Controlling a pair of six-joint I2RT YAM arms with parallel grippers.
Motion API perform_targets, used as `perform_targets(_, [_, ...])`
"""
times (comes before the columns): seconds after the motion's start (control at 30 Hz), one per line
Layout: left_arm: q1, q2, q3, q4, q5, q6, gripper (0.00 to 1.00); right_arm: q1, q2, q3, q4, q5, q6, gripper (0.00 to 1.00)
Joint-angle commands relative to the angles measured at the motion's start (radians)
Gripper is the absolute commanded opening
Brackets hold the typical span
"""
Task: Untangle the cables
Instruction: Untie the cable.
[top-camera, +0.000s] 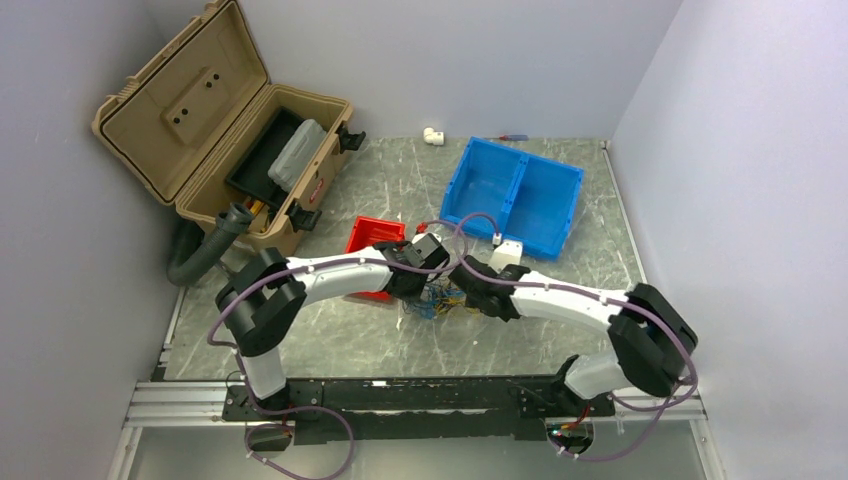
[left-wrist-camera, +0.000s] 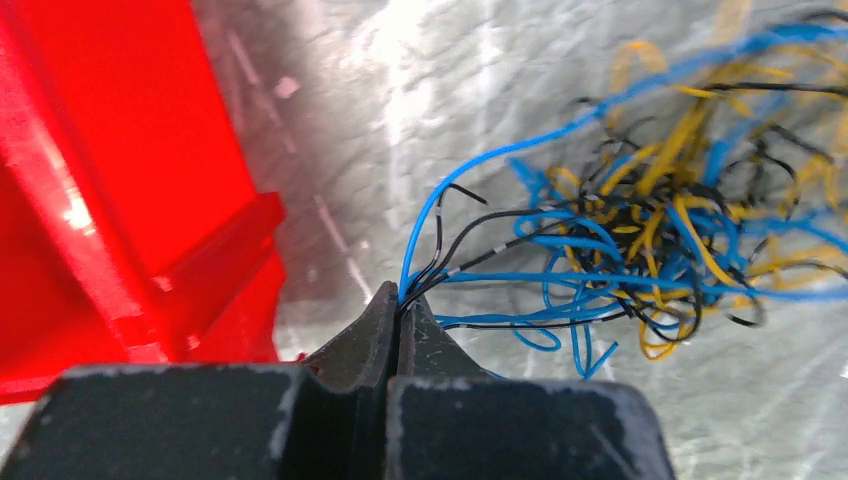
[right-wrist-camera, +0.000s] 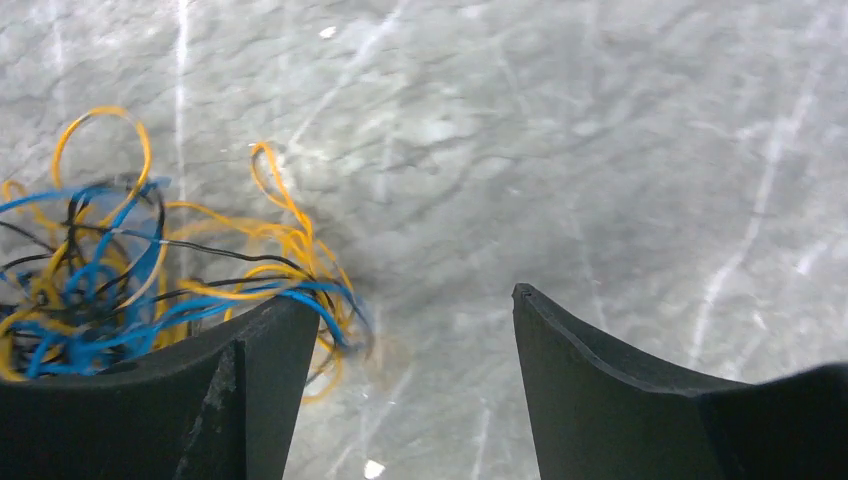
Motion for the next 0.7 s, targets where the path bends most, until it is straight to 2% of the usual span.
perform_targets(0.0, [0.016,-0.065,-0.019,-0.144,-0.145,0.038,0.0,-0.021,-0.13,-0.024,-0.196,0.146,0.057,0.72])
perform_targets(0.1, [0.018,-0.115,-0.053,-0.044,-0.04,0.066,0.0,-0.021,-0.259,-0.043,-0.108,0.085,-0.053,0.71])
perform_targets(0.23, [0.041,-0.215,-0.152,0.187,0.228,0.087,0.0,-0.021,-0.48,-0.121,0.121,-0.151,-0.274,0.71])
perform_targets(0.37, [0.061,-0.246,-0.194,0.297,0.38,0.064,0.0,-0.023,-0.607,-0.191,0.268,-0.336,-0.361,0.71])
perform_targets(0.47, [0.064,-0.221,-0.18,0.312,0.431,0.057,0.0,-0.023,-0.565,-0.187,0.285,-0.388,-0.388,0.71])
perform_targets(0.67, [0.064,-0.167,-0.18,0.362,0.508,0.037,0.0,-0.022,-0.385,-0.138,0.325,-0.477,-0.419,0.72])
